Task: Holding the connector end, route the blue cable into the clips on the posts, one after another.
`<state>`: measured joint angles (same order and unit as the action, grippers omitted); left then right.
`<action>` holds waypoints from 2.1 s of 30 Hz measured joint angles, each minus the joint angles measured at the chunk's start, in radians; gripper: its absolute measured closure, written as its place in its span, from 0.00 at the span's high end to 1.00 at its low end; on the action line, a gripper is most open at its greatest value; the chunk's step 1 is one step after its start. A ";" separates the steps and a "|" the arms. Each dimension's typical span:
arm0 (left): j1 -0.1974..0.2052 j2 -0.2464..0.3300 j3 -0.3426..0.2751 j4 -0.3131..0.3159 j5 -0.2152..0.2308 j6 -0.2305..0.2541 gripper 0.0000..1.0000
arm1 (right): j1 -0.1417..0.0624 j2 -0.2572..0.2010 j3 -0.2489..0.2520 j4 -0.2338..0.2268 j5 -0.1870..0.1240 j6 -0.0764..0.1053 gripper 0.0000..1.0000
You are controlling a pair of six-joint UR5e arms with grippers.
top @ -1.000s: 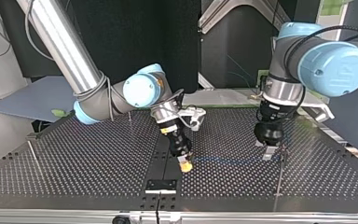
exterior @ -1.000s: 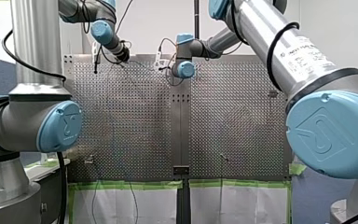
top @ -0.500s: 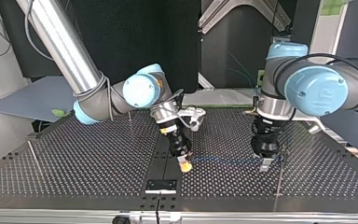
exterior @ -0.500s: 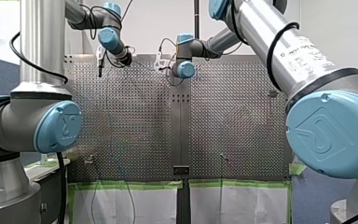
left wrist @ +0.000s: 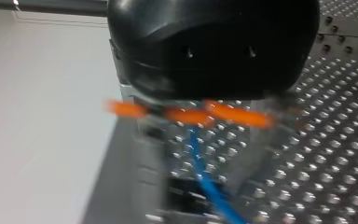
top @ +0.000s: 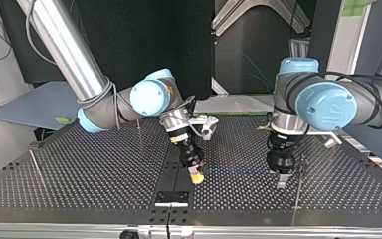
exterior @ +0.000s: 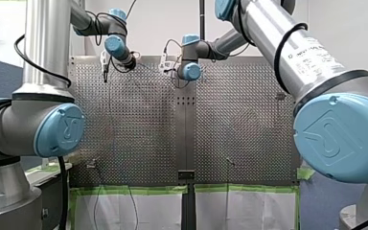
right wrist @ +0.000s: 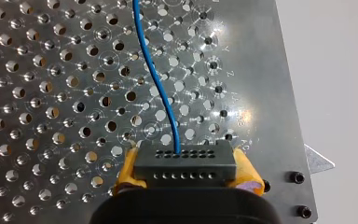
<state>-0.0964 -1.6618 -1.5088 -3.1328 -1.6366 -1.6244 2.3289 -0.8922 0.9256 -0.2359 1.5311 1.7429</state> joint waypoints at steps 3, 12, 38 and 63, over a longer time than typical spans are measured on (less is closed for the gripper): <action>0.000 -0.024 0.000 0.008 -0.001 -0.001 1.00 | 0.000 0.000 0.000 0.001 0.000 0.000 0.00; 0.003 -0.038 0.003 0.034 -0.002 -0.008 1.00 | 0.002 0.000 0.000 0.002 0.001 0.000 0.00; -0.002 -0.037 0.052 -0.002 0.000 -0.016 1.00 | 0.004 0.000 0.000 0.003 0.001 0.000 0.00; -0.014 -0.036 0.052 -0.003 -0.038 0.005 0.00 | 0.005 0.001 0.000 0.008 0.000 0.000 0.00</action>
<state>-0.1108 -1.6974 -1.4569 -3.1354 -1.6749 -1.6194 2.3340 -0.8915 0.9259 -0.2277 1.5311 1.7429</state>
